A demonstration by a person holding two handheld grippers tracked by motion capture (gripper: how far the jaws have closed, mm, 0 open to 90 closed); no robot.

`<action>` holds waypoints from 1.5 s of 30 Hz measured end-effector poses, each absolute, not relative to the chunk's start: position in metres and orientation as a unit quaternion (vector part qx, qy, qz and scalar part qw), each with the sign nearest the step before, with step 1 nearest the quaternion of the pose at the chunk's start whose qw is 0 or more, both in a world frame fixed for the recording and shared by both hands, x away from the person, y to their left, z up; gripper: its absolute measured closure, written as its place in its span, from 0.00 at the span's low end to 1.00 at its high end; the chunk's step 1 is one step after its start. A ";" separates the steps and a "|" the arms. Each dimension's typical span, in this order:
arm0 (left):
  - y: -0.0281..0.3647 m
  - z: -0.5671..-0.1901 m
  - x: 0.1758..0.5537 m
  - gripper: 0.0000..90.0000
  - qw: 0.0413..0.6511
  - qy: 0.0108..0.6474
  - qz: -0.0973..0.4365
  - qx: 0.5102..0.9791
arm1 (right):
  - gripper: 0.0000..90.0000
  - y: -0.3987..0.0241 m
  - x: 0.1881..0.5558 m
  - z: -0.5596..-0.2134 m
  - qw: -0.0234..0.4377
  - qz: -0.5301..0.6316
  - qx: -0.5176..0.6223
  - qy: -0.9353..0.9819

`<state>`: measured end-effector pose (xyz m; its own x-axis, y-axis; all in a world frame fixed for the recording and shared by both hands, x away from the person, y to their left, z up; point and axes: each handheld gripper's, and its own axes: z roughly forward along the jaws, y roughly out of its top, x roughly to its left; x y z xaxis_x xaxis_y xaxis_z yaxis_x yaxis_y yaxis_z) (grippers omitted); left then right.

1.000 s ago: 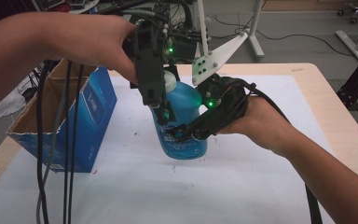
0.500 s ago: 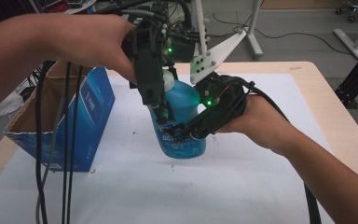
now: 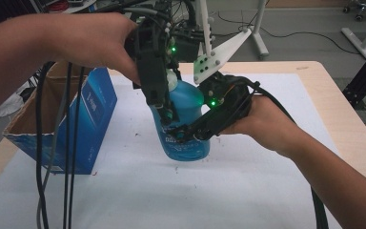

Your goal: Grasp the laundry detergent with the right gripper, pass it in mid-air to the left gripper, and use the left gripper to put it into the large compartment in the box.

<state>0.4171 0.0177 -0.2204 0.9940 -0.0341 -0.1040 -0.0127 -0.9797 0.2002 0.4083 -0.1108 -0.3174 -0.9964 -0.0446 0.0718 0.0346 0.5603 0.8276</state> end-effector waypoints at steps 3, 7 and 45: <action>0.018 -0.220 0.417 0.31 0.101 -0.014 -0.054 0.993 | 0.50 -0.111 0.408 -0.317 0.042 -0.469 0.003 -0.882; 0.017 -0.220 0.416 0.32 0.102 -0.013 -0.053 0.993 | 0.50 -0.111 0.408 -0.317 0.041 -0.470 0.003 -0.882; 0.018 -0.207 0.409 0.42 0.074 -0.005 -0.058 0.996 | 0.23 -0.125 0.403 -0.304 0.056 -0.460 -0.002 -0.886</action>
<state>0.4087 0.0181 -0.2070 0.9933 -0.0188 -0.1145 -0.0016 -0.9889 0.1485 0.4027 -0.1247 -0.3041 -0.9936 -0.0490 0.1013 0.0546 0.5773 0.8147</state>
